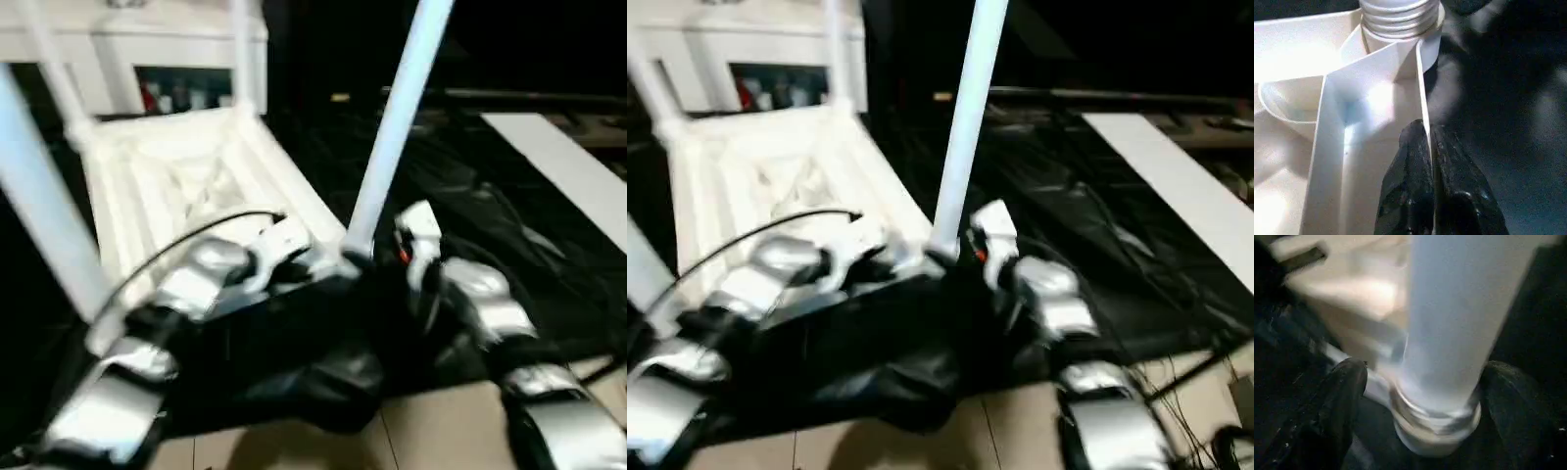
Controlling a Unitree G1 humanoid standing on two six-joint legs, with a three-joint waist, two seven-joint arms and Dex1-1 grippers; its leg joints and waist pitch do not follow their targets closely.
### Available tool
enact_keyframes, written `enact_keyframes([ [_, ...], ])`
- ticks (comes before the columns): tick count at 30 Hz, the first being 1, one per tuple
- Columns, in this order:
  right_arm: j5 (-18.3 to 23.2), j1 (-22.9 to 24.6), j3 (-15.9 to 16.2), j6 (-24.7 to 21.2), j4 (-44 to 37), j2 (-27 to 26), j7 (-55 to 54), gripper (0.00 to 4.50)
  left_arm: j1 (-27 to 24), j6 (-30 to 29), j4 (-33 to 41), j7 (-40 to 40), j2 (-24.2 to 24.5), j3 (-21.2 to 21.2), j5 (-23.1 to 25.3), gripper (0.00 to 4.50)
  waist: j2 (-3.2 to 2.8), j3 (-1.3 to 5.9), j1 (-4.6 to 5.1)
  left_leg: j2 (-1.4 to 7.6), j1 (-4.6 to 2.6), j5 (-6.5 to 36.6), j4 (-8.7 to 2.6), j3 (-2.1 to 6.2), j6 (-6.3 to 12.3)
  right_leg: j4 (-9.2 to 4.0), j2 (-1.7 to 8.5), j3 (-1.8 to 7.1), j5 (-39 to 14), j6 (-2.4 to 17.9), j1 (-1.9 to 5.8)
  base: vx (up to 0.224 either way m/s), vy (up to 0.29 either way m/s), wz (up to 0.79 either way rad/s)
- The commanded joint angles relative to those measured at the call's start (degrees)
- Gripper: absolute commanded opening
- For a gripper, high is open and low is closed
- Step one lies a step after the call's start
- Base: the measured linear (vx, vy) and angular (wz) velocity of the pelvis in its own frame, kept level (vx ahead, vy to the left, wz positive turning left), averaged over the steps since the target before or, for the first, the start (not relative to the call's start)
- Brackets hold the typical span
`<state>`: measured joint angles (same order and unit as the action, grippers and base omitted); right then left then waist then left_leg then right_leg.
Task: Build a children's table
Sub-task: Rotate leg to tighten
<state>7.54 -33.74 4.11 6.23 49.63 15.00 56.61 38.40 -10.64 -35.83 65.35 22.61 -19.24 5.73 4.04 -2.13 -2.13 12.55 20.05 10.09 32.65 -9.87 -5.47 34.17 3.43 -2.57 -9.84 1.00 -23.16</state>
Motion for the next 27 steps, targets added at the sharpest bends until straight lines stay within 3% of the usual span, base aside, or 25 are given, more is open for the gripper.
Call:
enact_keyframes([
  [1, -0.1, 0.7, 0.6, 0.2, -1.9, 1.6, 3.8, 3.90, -2.8, -0.2, 0.2, 6.4, 1.2, -5.6, 1.1, 0.00, -0.77, 2.99, -0.24, 0.89, -0.79, 14.9, -3.40, -0.79, 2.84, -4.05, 3.43, 2.31, -11.8, 13.3, 1.73, 0.063, -0.026, 0.12],
  [4, 0.0, 1.4, 0.8, 0.9, -2.9, 2.4, 6.5, 3.90, -3.6, 0.1, 2.8, 10.0, 2.8, -5.8, -0.3, 0.00, -0.74, 3.31, -0.47, 0.92, 0.00, 10.5, -3.40, -0.71, 3.42, -2.94, 3.40, 2.14, -5.3, 14.4, 2.74, 0.039, -0.013, 0.06],
  [7, 1.5, 2.2, 1.4, -0.5, -4.9, 2.9, 10.7, 3.90, -4.5, -1.3, 6.5, 13.5, 4.0, -5.5, -2.3, 0.00, -0.90, 3.22, -0.54, 0.98, -0.09, 8.4, -3.33, -0.83, 4.11, -2.59, 3.30, 2.01, -1.9, 15.3, 2.88, 0.000, 0.000, 0.00],
  [10, 2.0, 2.3, 2.1, -1.8, -5.5, 3.2, 12.5, 3.90, -4.5, -1.6, 7.0, 13.6, 4.1, -5.4, -2.0, 0.00, -0.93, 3.07, -0.80, 1.09, -0.18, 9.4, -3.41, -0.90, 3.50, -2.79, 3.33, 1.93, -4.3, 15.0, 2.90, 0.000, 0.000, 0.00],
  [15, 3.1, 2.5, 1.8, -3.4, -6.1, 3.0, 14.7, 3.53, -4.8, -2.4, 8.3, 14.1, 4.8, -5.3, -2.0, 0.00, -0.81, 2.93, -0.96, 1.03, -0.27, 11.7, -3.52, -0.82, 1.90, -3.31, 3.51, 2.06, -10.0, 13.3, 2.69, 0.000, 0.000, 0.00],
  [22, 3.1, 3.2, 1.9, -4.4, -7.0, 3.4, 16.2, 2.90, -5.5, -3.2, 9.1, 14.0, 5.2, -5.5, -1.8, 0.00, -0.63, 3.14, -0.96, 0.95, -0.10, 8.9, -3.34, -0.84, 2.64, -2.86, 3.42, 2.02, -6.3, 13.7, 2.94, 0.000, 0.000, 0.00],
  [27, 3.2, 3.5, 2.0, -4.7, -7.1, 3.4, 16.1, 2.74, -5.9, -3.7, 9.3, 14.0, 5.5, -5.7, -1.6, 0.00, -0.62, 3.09, -0.97, 0.89, -0.17, 9.5, -3.32, -0.87, 2.51, -3.00, 3.42, 2.00, -7.6, 13.5, 2.88, 0.000, 0.000, 0.00],
])
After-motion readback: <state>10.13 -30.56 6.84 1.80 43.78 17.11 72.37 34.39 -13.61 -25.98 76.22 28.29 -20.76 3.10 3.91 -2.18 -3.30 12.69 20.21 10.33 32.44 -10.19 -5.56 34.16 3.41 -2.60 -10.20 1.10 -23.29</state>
